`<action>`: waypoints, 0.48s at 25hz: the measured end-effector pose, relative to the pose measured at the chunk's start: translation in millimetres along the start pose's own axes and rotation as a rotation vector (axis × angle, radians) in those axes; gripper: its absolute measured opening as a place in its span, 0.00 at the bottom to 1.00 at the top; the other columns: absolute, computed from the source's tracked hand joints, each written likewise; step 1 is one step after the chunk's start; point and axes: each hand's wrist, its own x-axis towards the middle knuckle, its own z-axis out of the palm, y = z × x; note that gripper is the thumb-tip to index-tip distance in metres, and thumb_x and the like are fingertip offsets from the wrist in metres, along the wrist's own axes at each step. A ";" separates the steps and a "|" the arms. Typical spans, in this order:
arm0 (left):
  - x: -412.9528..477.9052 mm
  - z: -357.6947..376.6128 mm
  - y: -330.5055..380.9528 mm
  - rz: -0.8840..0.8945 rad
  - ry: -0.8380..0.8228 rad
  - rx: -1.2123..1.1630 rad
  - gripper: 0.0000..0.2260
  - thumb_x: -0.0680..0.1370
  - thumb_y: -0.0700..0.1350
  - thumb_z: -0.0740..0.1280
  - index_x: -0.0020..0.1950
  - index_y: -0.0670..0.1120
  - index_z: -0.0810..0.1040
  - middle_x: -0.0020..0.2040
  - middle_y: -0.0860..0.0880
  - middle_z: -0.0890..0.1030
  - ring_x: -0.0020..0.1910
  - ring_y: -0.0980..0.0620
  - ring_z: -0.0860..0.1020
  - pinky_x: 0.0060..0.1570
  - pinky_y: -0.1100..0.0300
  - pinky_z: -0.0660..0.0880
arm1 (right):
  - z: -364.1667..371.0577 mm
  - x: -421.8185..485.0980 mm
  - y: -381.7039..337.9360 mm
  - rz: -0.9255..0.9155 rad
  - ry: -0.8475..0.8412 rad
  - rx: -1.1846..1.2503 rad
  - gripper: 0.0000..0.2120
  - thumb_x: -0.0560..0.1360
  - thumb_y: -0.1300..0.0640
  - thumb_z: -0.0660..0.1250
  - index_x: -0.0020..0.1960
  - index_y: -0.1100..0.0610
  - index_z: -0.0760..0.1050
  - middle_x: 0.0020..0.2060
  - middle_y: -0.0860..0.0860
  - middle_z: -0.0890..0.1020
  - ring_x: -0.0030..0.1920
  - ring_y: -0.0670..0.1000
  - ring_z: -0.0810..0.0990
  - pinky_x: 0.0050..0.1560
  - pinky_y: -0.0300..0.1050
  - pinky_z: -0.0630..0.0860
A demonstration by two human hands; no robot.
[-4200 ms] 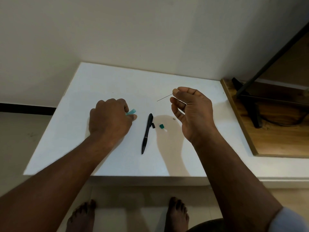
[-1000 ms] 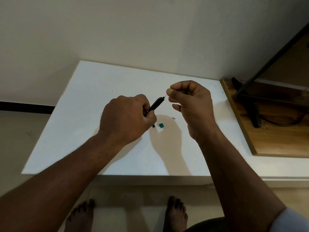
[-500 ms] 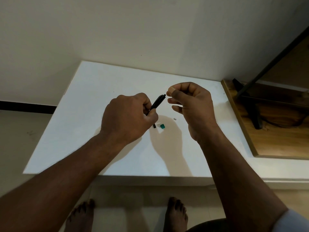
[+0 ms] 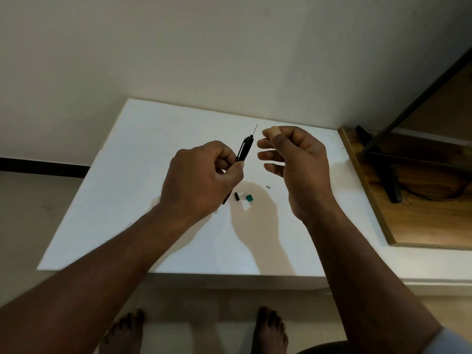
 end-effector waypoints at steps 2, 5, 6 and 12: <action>0.5 -0.2 2.1 -0.025 -0.017 -0.056 0.06 0.75 0.54 0.73 0.42 0.54 0.82 0.34 0.58 0.85 0.37 0.59 0.84 0.36 0.70 0.74 | -0.4 -1.5 -1.0 -0.043 -0.015 0.011 0.07 0.83 0.53 0.70 0.55 0.55 0.84 0.45 0.50 0.90 0.44 0.48 0.87 0.45 0.44 0.80; -0.4 -1.1 3.5 -0.019 -0.039 -0.077 0.05 0.76 0.53 0.73 0.43 0.53 0.82 0.35 0.57 0.86 0.38 0.60 0.84 0.37 0.69 0.75 | 0.9 -5.0 -2.5 -0.139 -0.063 -0.015 0.07 0.82 0.55 0.70 0.59 0.52 0.84 0.47 0.51 0.89 0.45 0.48 0.87 0.45 0.42 0.80; -1.4 -1.2 4.1 -0.004 -0.046 -0.059 0.05 0.76 0.53 0.73 0.43 0.53 0.83 0.35 0.57 0.85 0.37 0.59 0.84 0.38 0.68 0.76 | 1.1 -5.5 -2.4 -0.158 -0.069 -0.021 0.08 0.82 0.55 0.70 0.59 0.51 0.84 0.48 0.51 0.89 0.46 0.48 0.87 0.45 0.42 0.80; -0.7 -2.4 4.4 0.005 -0.052 -0.045 0.05 0.76 0.53 0.74 0.43 0.53 0.83 0.35 0.57 0.85 0.37 0.59 0.84 0.39 0.63 0.78 | 2.3 -1.6 -2.9 -0.147 -0.040 -0.004 0.08 0.83 0.55 0.69 0.58 0.55 0.85 0.46 0.50 0.89 0.44 0.48 0.87 0.44 0.40 0.79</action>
